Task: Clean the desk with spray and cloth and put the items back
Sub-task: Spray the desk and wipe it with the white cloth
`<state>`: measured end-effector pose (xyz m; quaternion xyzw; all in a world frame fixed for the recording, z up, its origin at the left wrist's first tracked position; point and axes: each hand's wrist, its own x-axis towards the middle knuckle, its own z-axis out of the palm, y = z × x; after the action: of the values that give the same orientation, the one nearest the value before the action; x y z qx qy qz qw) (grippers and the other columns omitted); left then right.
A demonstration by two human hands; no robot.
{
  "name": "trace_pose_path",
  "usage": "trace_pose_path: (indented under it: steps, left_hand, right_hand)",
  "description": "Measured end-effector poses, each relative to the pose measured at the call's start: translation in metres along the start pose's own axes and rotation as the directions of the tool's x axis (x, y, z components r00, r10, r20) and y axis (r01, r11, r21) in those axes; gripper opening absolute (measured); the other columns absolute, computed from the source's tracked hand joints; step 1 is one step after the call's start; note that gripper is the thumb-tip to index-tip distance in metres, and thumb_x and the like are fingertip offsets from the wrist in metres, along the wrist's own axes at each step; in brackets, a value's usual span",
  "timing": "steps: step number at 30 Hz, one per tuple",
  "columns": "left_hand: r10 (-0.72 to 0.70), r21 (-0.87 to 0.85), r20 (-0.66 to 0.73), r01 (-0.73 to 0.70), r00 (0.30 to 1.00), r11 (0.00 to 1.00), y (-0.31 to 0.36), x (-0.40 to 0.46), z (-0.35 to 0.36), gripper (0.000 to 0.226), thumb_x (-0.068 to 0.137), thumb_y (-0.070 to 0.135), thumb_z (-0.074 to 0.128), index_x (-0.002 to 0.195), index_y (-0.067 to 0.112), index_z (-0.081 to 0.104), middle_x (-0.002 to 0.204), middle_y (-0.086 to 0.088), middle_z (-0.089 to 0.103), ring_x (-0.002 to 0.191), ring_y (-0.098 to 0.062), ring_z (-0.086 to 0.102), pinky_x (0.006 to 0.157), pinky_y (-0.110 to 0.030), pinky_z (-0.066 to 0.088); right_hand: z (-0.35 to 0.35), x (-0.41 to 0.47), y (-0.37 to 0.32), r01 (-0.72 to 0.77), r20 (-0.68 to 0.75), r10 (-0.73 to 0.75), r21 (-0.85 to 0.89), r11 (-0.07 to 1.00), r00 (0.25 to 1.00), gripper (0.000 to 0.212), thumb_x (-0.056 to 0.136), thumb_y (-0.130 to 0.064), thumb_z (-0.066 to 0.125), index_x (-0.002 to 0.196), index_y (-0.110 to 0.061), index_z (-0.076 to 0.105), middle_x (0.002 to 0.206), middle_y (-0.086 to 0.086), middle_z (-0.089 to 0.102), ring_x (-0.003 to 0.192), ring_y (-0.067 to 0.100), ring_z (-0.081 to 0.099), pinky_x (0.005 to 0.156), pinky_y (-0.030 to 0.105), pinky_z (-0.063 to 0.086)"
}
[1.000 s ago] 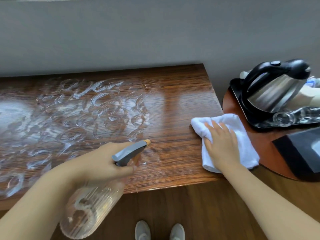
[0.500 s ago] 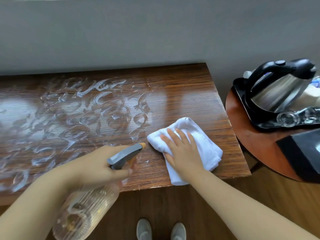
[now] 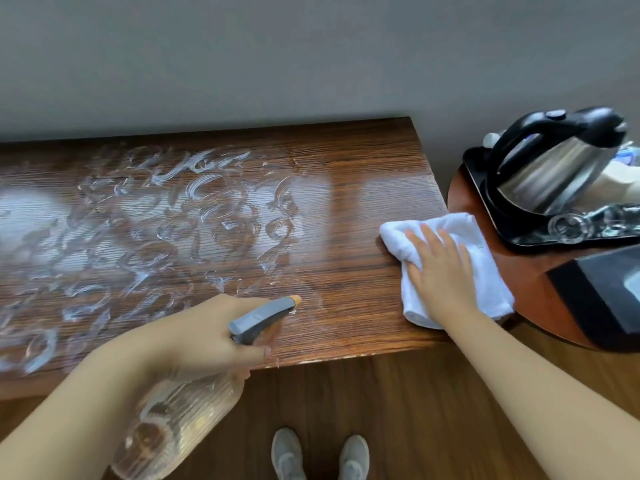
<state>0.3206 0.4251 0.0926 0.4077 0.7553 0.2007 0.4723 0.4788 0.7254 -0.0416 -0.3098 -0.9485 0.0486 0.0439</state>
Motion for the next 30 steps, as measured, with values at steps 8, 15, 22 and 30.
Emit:
trace_pose_path:
  steps: [8,15,22,30]
  left_hand:
    - [-0.115,0.078,0.072,0.109,0.991,0.991,-0.010,-0.010,0.013,0.010,0.087,0.019,0.062,0.094,0.015,0.056,0.062,0.010,0.046,0.048,-0.001,0.051,0.056,-0.015,0.038]
    - [-0.189,0.017,-0.002,0.189,0.982,0.982,-0.032,-0.044,0.013,0.018,0.092,0.015,0.060,0.110,0.016,0.058,0.070,0.018,0.060,0.056,-0.001,0.057,0.058,-0.012,0.045]
    - [-0.160,-0.065,-0.021,0.158,0.987,0.985,-0.061,-0.061,-0.018,0.016,0.094,0.016,0.060,0.100,0.031,0.058,0.059,0.011,0.048,0.053,-0.002,0.058,0.056,-0.013,0.043]
    - [-0.091,0.083,-0.053,0.096,0.994,0.992,-0.093,-0.072,-0.058,0.022,0.091,0.025,0.064,0.104,0.009,0.055,0.055,0.017,0.046,0.049,-0.005,0.040,0.054,-0.017,0.038]
  right_hand:
    - [0.000,-0.029,0.004,-0.004,0.052,0.004,0.002,1.000,0.999,0.059,0.090,-0.044,0.023,0.142,-0.024,0.041,0.150,0.005,0.040,0.136,0.033,0.037,0.107,0.055,0.032]
    - [0.016,-0.070,-0.074,0.297,0.050,-0.296,0.000,0.955,0.954,0.054,0.087,-0.040,0.035,0.138,-0.025,0.045,0.147,0.005,0.044,0.134,0.030,0.038,0.107,0.049,0.024]
    - [0.032,-0.041,-0.178,0.396,0.102,-0.393,-0.006,0.918,0.914,0.056,0.084,-0.043,0.035,0.137,-0.029,0.045,0.146,0.002,0.045,0.134,0.026,0.031,0.107,0.047,0.020]
    - [0.031,0.040,-0.172,0.095,0.080,-0.094,-0.009,0.995,0.992,0.051,0.092,-0.041,0.041,0.141,-0.029,0.045,0.153,0.002,0.036,0.139,0.030,0.032,0.110,0.048,0.014]
